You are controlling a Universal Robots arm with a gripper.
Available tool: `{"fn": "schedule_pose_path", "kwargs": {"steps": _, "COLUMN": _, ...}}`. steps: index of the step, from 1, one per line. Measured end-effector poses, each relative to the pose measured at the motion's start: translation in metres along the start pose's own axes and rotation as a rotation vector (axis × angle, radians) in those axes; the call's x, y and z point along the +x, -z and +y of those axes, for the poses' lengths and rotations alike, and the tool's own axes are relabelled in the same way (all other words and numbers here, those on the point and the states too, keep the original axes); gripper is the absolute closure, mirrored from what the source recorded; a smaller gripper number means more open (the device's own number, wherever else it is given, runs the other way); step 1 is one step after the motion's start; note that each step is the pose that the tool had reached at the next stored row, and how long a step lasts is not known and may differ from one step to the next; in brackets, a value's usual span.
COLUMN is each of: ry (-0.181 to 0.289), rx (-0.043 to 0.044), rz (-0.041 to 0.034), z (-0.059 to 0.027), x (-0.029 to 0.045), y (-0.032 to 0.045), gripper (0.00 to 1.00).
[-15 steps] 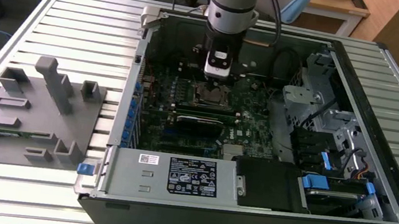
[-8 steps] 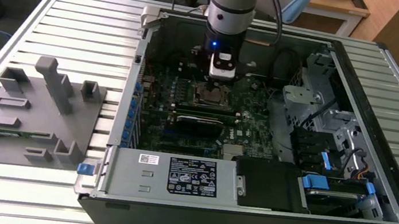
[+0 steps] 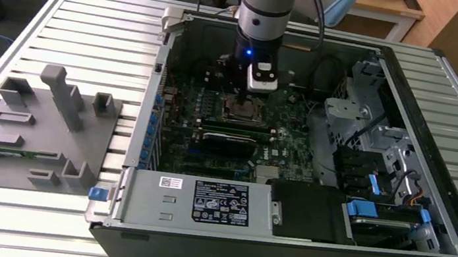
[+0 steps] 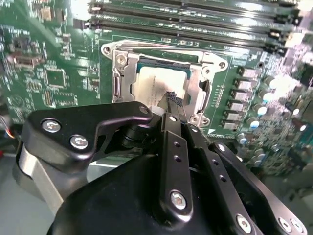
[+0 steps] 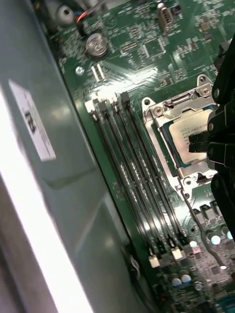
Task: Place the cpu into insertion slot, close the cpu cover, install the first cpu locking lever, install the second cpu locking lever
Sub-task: 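Close the cpu cover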
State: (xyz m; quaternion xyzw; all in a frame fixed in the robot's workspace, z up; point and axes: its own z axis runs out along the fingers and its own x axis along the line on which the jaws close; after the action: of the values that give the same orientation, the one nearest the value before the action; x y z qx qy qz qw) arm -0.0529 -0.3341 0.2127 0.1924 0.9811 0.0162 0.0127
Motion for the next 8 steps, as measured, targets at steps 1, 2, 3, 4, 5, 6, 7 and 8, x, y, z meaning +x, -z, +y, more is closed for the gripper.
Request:
{"fn": "schedule_pose_path", "kwargs": {"steps": 1, "ry": 0.018, "rx": -0.0003, "rz": 0.0007, "z": 0.0000, "x": 0.0000, "y": -0.0002, "gripper": 0.90}}
{"fn": "schedule_pose_path", "kwargs": {"steps": 2, "ry": 0.035, "rx": -0.0007, "rz": 0.0013, "z": 0.0000, "x": 0.0000, "y": -0.0004, "gripper": 0.90}}
{"fn": "schedule_pose_path", "kwargs": {"steps": 3, "ry": 0.054, "rx": -0.0010, "rz": 0.0020, "z": 0.0000, "x": 0.0000, "y": -0.0006, "gripper": 0.90}}
{"fn": "schedule_pose_path", "kwargs": {"steps": 4, "ry": 0.072, "rx": -0.0013, "rz": 0.0026, "z": 0.0000, "x": 0.0000, "y": -0.0008, "gripper": 0.90}}
{"fn": "schedule_pose_path", "kwargs": {"steps": 5, "ry": 0.090, "rx": -0.0017, "rz": 0.0033, "z": 0.0000, "x": 0.0000, "y": -0.0010, "gripper": 0.90}}
{"fn": "schedule_pose_path", "kwargs": {"steps": 6, "ry": 0.108, "rx": -0.0020, "rz": 0.0040, "z": 0.0000, "x": 0.0000, "y": -0.0012, "gripper": 0.90}}
{"fn": "schedule_pose_path", "kwargs": {"steps": 7, "ry": 0.127, "rx": -0.0023, "rz": 0.0047, "z": -0.0001, "x": 0.0000, "y": -0.0014, "gripper": 0.90}}
{"fn": "schedule_pose_path", "kwargs": {"steps": 8, "ry": 0.144, "rx": -0.0026, "rz": 0.0053, "z": -0.0001, "x": 0.0001, "y": -0.0015, "gripper": 0.90}}
